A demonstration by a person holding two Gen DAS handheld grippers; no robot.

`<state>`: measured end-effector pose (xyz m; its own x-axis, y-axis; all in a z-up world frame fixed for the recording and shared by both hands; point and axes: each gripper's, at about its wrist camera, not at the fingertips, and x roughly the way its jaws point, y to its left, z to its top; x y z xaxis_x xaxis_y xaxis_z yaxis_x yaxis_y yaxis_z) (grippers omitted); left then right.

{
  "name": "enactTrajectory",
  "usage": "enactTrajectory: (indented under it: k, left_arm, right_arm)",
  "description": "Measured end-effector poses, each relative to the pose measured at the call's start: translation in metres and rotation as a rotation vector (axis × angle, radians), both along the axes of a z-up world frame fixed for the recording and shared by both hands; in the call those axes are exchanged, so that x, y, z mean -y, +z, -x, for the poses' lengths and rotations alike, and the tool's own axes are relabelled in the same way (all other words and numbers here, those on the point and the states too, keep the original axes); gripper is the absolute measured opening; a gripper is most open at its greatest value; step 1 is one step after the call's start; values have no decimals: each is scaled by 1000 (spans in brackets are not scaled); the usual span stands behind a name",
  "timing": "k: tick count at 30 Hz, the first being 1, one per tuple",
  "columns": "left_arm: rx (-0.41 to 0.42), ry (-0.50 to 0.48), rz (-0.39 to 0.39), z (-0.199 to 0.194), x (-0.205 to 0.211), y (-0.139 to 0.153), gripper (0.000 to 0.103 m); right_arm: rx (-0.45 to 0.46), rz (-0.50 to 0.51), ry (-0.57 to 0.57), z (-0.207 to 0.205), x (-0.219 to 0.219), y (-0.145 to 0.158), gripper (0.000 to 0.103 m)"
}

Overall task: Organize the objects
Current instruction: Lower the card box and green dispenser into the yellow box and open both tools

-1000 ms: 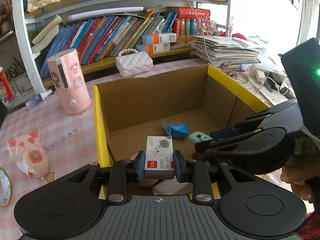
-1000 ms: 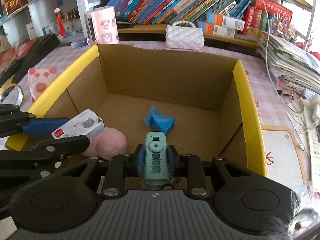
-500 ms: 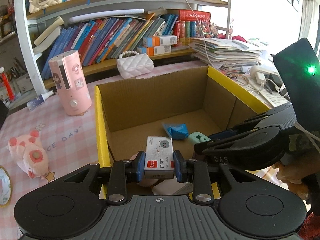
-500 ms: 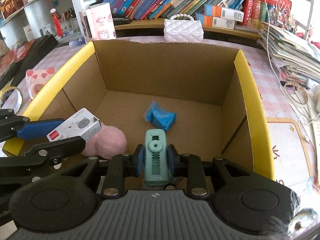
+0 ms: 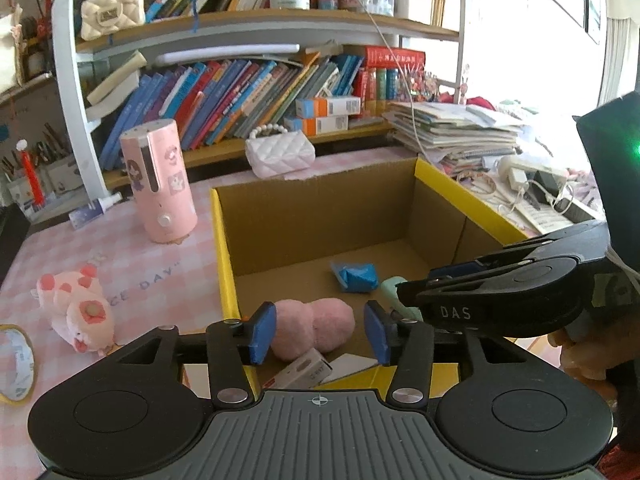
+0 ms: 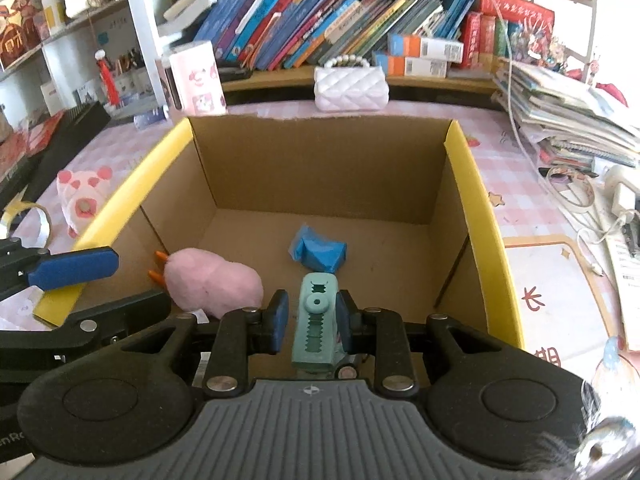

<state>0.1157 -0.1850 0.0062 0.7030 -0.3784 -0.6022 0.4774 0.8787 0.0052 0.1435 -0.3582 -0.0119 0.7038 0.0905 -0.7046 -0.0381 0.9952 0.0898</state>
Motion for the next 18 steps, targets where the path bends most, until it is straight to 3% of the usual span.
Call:
enactTrajectory:
  k: [11, 18]
  left_arm:
    - [64, 11, 38, 33, -25, 12, 66]
    - [66, -19, 53, 54, -42, 14, 69]
  right_arm:
    - [115, 18, -110, 45, -8, 21, 29]
    - [169, 43, -193, 82, -19, 30, 29]
